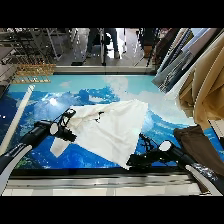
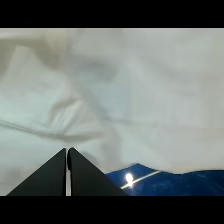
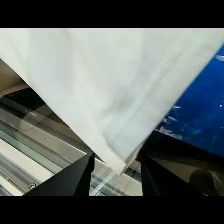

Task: Fold the clothes and pants, and hang the long-sleeved shirts on hangers.

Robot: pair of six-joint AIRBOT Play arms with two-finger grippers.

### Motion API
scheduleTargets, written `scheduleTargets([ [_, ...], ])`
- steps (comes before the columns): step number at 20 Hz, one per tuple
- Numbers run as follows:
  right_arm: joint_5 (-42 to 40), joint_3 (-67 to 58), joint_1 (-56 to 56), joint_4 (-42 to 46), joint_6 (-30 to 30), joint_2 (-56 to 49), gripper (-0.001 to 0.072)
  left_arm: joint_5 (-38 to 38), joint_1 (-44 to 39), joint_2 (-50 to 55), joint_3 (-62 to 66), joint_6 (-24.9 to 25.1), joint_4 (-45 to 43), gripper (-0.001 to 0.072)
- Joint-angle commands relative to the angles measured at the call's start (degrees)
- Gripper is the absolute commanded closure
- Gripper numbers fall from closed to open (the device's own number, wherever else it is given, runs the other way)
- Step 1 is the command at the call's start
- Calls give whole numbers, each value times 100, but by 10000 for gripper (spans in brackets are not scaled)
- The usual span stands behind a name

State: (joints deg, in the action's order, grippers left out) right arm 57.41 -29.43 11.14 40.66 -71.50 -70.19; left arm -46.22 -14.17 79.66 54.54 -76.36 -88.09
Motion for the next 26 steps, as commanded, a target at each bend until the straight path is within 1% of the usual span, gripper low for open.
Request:
scheduleTargets([
  [1, -2, -2, 55, -70, -2, 0, 363, 7, -2, 0, -2, -39, 28, 699],
  [5, -96, -2, 461, -92, -2, -221, 365, -225, 0, 0, -2, 39, 22, 700],
  [6, -181, -2, 553, -85, 0, -308, 461, -289, 0, 0, -2, 105, 24, 700],
  [7, -282, -2, 581, -85, -2, -345, 629, -293, 0, 0, -2, 133, 24, 699],
  [9, -380, -4, 564, -96, -2, -293, 629, -286, -2, 0, -2, 133, 26, 689],
  [10, -402, -4, 564, -83, -2, -271, 630, -273, -2, 0, -2, 133, 26, 626],
  [12, -404, -4, 564, -81, -2, -273, 631, -284, -2, -4, -2, 129, 28, 453],
  [15, -417, -4, 564, -76, -2, -273, 631, -503, -4, -144, -2, 133, 26, 446],
  [16, -435, -4, 564, -79, 0, -273, 631, -525, -7, -223, -2, 133, 28, 413],
  [17, -450, -4, 566, -79, -2, -273, 631, -531, -24, -264, -2, 136, 46, 407],
  [19, -448, -4, 566, -79, -2, -273, 631, -546, -90, -251, -2, 199, 136, 407],
  [21, -450, -4, 566, -79, 0, -273, 631, -542, -195, -225, -2, 398, 293, 408],
  [26, -444, -4, 566, -79, -2, -273, 630, -542, -306, 107, -2, 372, 214, 409],
])
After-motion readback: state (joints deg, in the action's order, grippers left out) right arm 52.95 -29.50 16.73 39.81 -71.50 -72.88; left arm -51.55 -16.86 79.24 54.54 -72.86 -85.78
